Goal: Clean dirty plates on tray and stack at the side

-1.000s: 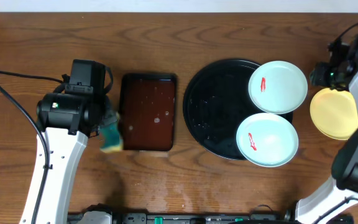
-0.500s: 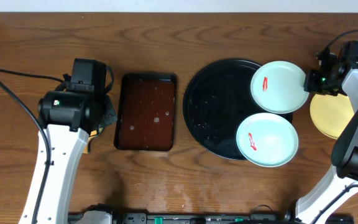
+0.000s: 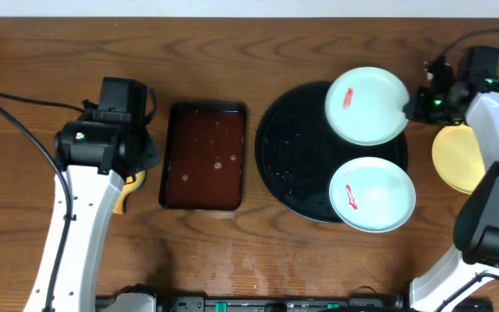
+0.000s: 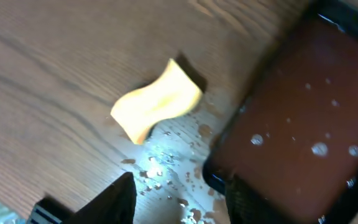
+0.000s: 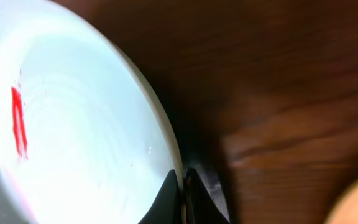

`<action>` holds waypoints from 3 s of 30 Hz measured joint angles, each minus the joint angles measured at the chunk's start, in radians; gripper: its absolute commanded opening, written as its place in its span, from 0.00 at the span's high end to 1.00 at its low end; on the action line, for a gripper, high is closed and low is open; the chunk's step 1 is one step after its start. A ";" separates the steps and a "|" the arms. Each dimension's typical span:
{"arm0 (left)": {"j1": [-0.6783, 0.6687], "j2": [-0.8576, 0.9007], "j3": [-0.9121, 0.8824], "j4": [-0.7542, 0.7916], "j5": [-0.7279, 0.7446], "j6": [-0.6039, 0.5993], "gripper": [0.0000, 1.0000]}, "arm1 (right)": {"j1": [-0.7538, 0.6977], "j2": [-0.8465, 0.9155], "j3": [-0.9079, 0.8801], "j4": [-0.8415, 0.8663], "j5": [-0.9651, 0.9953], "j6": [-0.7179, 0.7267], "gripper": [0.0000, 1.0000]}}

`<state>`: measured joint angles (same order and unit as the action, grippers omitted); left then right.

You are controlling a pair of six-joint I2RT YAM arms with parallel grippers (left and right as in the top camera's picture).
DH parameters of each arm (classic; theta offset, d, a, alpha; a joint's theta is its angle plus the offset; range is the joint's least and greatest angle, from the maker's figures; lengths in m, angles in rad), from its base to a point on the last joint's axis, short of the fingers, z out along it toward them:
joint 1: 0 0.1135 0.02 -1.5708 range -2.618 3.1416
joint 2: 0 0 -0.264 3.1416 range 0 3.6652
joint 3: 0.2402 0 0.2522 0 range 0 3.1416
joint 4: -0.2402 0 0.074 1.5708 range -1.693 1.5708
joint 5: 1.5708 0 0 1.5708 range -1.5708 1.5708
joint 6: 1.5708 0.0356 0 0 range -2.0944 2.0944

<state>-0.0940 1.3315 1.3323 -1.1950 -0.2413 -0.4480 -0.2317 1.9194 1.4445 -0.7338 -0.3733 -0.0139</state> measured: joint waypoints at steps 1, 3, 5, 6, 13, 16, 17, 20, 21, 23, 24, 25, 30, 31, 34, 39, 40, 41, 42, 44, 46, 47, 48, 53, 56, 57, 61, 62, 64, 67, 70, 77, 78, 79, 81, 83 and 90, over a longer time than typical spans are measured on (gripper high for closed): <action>0.023 0.000 0.000 0.000 -0.006 -0.003 0.49 | 0.030 -0.004 0.000 -0.018 -0.007 0.003 0.99; 0.063 0.000 0.000 -0.001 -0.012 -0.005 0.45 | 0.076 -0.004 0.000 -0.060 -0.008 0.007 0.99; 0.098 0.001 0.000 0.000 -0.013 -0.007 0.44 | 0.110 -0.004 0.000 -0.080 0.001 0.007 0.99; 0.121 0.001 0.000 0.000 -0.013 -0.009 0.44 | 0.134 -0.004 0.000 -0.086 0.013 0.008 0.99; 0.192 0.004 -0.077 0.056 -0.012 -0.019 0.43 | 0.247 -0.004 -0.043 -0.063 0.107 0.040 0.99; 0.192 0.007 -0.163 0.143 -0.015 -0.021 0.34 | 0.269 -0.004 -0.063 -0.034 0.126 0.047 0.99; 0.192 0.008 -0.193 0.179 -0.023 -0.024 0.33 | 0.275 -0.004 -0.068 -0.026 0.130 0.049 0.99; 0.196 0.012 -0.270 0.263 -0.045 -0.024 0.27 | 0.292 -0.004 -0.075 -0.013 0.140 0.052 0.99; 0.200 0.014 -0.291 0.282 -0.049 -0.024 0.27 | 0.294 -0.004 -0.076 -0.013 0.140 0.053 0.99; 0.220 0.028 -0.334 0.311 -0.055 -0.023 0.25 | 0.298 -0.004 -0.077 -0.013 0.141 0.053 0.99; 0.230 0.036 -0.347 0.316 -0.057 -0.024 0.25 | 0.298 -0.004 -0.078 -0.012 0.142 0.055 0.98; 0.245 0.049 -0.361 0.321 -0.058 -0.024 0.25 | 0.298 -0.004 -0.079 -0.013 0.143 0.055 0.98; 0.327 0.120 -0.394 0.374 -0.061 -0.023 0.23 | 0.298 -0.004 -0.079 -0.011 0.150 0.058 0.84; 0.343 0.136 -0.394 0.394 -0.061 -0.023 0.23 | 0.298 -0.004 -0.079 -0.011 0.153 0.060 0.82; 0.382 0.174 -0.394 0.446 -0.053 -0.023 0.22 | 0.298 -0.004 -0.079 -0.010 0.158 0.061 0.75; 0.421 0.216 -0.394 0.502 -0.021 -0.016 0.20 | 0.298 -0.004 -0.079 -0.008 0.158 0.063 0.63; 0.423 0.222 -0.394 0.511 -0.018 -0.014 0.19 | 0.298 -0.004 -0.079 -0.005 0.158 0.066 0.62; 0.426 0.230 -0.394 0.521 -0.015 -0.011 0.18 | 0.298 -0.004 -0.079 -0.003 0.158 0.064 0.61; 0.428 0.235 -0.394 0.531 -0.013 -0.008 0.17 | 0.298 -0.004 -0.079 -0.003 0.156 0.063 0.61; 0.433 0.250 -0.394 0.554 -0.007 0.001 0.16 | 0.293 -0.004 -0.074 -0.013 0.142 0.063 0.60; 0.442 0.269 -0.394 0.573 0.003 0.007 0.16 | 0.286 -0.004 -0.059 -0.026 0.115 0.064 0.59; 0.447 0.279 -0.394 0.577 0.013 0.009 0.16 | 0.280 -0.004 -0.046 -0.030 0.097 0.067 0.59; 0.452 0.287 -0.394 0.580 0.030 0.013 0.16 | 0.275 -0.004 -0.033 -0.030 0.084 0.071 0.59; 0.471 0.318 -0.394 0.584 0.095 0.034 0.20 | 0.258 -0.020 0.007 -0.028 0.045 0.085 0.58; 0.475 0.324 -0.394 0.568 0.144 0.047 0.27 | 0.254 -0.034 0.009 -0.029 0.039 0.087 0.58; 0.476 0.324 -0.394 0.561 0.164 0.055 0.29 | 0.254 -0.037 0.010 -0.032 0.036 0.087 0.58; 0.476 0.324 -0.394 0.533 0.221 0.072 0.40 | 0.254 -0.039 0.010 -0.047 0.032 0.090 0.57; 0.476 0.324 -0.394 0.525 0.233 0.078 0.40 | 0.254 -0.039 0.010 -0.051 0.032 0.090 0.57; 0.476 0.324 -0.394 0.515 0.260 0.083 0.39 | 0.254 -0.039 0.010 -0.055 0.031 0.092 0.52; 0.481 0.324 -0.394 0.520 0.300 0.085 0.31 | 0.254 -0.039 0.010 -0.044 0.032 0.098 0.42; 0.507 0.324 -0.388 0.515 0.373 0.087 0.25 | 0.246 -0.039 0.010 -0.019 0.032 0.101 0.37; 0.606 0.285 -0.380 0.446 0.526 0.105 0.20 | 0.188 -0.039 0.010 -0.019 0.031 0.106 0.01; 0.611 0.265 -0.380 0.432 0.537 0.110 0.19 | 0.177 -0.039 0.010 -0.020 0.032 0.105 0.01; 0.613 0.244 -0.380 0.423 0.547 0.112 0.18 | 0.169 -0.039 0.010 -0.022 0.032 0.105 0.01; 0.612 0.200 -0.380 0.413 0.560 0.116 0.17 | 0.158 -0.039 0.010 -0.024 0.033 0.105 0.01; 0.608 0.147 -0.380 0.406 0.570 0.117 0.17 | 0.156 -0.039 0.010 -0.025 0.032 0.105 0.01; 0.527 -0.010 -0.376 0.284 0.528 0.141 0.17 | 0.157 -0.039 0.010 -0.025 0.032 0.105 0.01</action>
<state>0.4332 1.3212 0.9562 -0.9108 0.2867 -0.3073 -0.0750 1.8801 1.4544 -0.7589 -0.3408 0.0910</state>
